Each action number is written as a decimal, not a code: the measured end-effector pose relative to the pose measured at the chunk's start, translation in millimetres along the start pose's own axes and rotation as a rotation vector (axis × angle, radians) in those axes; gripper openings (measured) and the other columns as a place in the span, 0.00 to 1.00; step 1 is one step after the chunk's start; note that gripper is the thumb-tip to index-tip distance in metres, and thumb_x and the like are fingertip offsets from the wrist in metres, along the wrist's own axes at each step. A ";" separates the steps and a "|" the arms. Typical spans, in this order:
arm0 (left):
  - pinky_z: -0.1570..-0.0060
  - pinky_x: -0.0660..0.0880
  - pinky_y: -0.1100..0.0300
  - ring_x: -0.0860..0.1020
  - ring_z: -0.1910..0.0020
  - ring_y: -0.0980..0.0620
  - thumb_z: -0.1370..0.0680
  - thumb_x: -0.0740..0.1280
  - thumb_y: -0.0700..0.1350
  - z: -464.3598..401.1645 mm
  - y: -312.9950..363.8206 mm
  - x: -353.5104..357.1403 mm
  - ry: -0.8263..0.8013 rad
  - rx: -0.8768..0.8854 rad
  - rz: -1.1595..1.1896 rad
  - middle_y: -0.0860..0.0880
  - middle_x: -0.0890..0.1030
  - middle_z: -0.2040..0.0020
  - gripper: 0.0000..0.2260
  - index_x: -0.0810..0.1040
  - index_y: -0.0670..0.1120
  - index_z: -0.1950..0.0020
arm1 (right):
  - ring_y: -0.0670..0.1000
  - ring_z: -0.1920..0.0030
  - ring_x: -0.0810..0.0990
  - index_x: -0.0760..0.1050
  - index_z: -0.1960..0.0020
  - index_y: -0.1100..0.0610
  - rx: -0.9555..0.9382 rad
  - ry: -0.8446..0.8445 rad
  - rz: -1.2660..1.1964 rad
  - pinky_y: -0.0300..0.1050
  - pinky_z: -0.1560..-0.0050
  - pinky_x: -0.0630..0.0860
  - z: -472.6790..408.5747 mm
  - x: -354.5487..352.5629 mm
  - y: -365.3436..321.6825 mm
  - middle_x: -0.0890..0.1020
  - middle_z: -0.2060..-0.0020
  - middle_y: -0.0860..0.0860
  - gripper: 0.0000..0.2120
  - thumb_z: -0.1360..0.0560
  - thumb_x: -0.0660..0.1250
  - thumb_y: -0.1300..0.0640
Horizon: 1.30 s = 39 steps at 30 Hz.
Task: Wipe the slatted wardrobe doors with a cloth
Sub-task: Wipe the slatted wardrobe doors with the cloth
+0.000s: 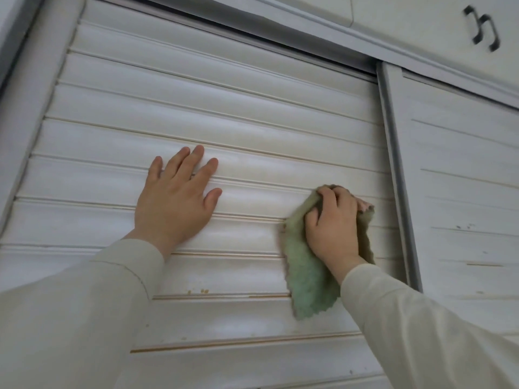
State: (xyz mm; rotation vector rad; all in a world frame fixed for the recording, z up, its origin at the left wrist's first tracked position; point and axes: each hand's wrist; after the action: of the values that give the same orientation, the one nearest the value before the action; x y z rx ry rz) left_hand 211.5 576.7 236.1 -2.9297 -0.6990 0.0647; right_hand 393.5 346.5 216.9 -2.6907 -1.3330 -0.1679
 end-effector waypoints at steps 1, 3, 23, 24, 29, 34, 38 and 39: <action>0.25 0.53 0.41 0.59 0.22 0.46 0.20 0.51 0.60 0.9 -0.2 -0.9 0.009 -0.002 0.005 0.48 0.62 0.21 0.27 0.67 0.53 0.24 | 0.63 0.40 0.69 0.73 0.37 0.62 0.036 0.016 0.036 0.54 0.34 0.61 -1.3 0.3 14.6 0.73 0.42 0.62 0.20 0.27 0.60 0.55; 0.25 0.54 0.42 0.60 0.23 0.46 0.21 0.52 0.60 0.9 -1.9 -2.3 0.024 0.002 0.013 0.48 0.64 0.22 0.26 0.68 0.52 0.25 | 0.65 0.40 0.68 0.70 0.38 0.65 0.141 0.009 0.090 0.57 0.35 0.61 -7.3 -0.1 44.2 0.71 0.41 0.66 0.20 0.26 0.59 0.56; 0.27 0.58 0.42 0.66 0.26 0.43 0.22 0.57 0.59 4.0 -24.2 -9.8 0.098 -0.002 0.037 0.44 0.70 0.27 0.25 0.73 0.49 0.29 | 0.67 0.44 0.70 0.67 0.41 0.66 0.251 -0.072 0.230 0.61 0.42 0.67 -17.2 -12.9 82.0 0.70 0.42 0.67 0.20 0.29 0.68 0.60; 0.27 0.59 0.42 0.66 0.27 0.42 0.21 0.56 0.59 3.7 -21.9 -8.6 0.102 -0.004 0.039 0.44 0.70 0.27 0.25 0.74 0.49 0.29 | 0.67 0.45 0.70 0.68 0.42 0.66 0.244 -0.070 0.236 0.61 0.42 0.67 -17.0 -14.0 77.5 0.70 0.43 0.67 0.20 0.30 0.69 0.60; 0.26 0.56 0.43 0.65 0.25 0.44 0.20 0.53 0.60 3.0 -24.4 -11.2 0.046 -0.021 0.028 0.46 0.69 0.25 0.25 0.73 0.50 0.29 | 0.64 0.46 0.71 0.73 0.41 0.63 -0.005 -0.036 0.106 0.57 0.40 0.65 -4.2 -3.1 -5.2 0.74 0.45 0.63 0.20 0.27 0.57 0.53; 0.25 0.53 0.44 0.61 0.23 0.46 0.21 0.52 0.61 3.6 -30.6 -16.1 -0.036 -0.013 0.030 0.48 0.65 0.23 0.27 0.69 0.52 0.26 | 0.61 0.43 0.70 0.74 0.38 0.58 -0.122 -0.104 -0.001 0.56 0.43 0.70 3.9 7.8 -107.1 0.75 0.43 0.58 0.20 0.27 0.61 0.52; 0.24 0.51 0.43 0.58 0.22 0.46 0.20 0.49 0.61 8.4 -33.8 -16.5 -0.052 -0.008 0.001 0.47 0.61 0.21 0.28 0.65 0.51 0.23 | 0.59 0.36 0.67 0.70 0.33 0.54 -0.077 -0.156 -0.004 0.57 0.37 0.66 8.4 10.6 -106.6 0.71 0.37 0.56 0.22 0.25 0.60 0.48; 0.24 0.51 0.43 0.58 0.22 0.46 0.19 0.49 0.61 9.3 -33.6 -16.6 -0.047 -0.011 0.003 0.47 0.61 0.21 0.28 0.65 0.51 0.22 | 0.59 0.35 0.66 0.70 0.32 0.55 -0.046 -0.148 0.009 0.57 0.35 0.65 9.0 10.2 -94.9 0.71 0.36 0.56 0.23 0.25 0.58 0.47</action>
State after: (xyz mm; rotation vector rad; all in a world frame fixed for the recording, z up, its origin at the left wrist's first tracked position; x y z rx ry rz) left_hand 181.0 599.9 231.6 -2.9485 -0.7041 0.1302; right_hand 324.4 413.0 216.3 -2.7951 -1.3718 0.0027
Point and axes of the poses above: each hand's wrist, its own z-axis away from the middle knuckle, its own x-axis out of the palm, y = z × x
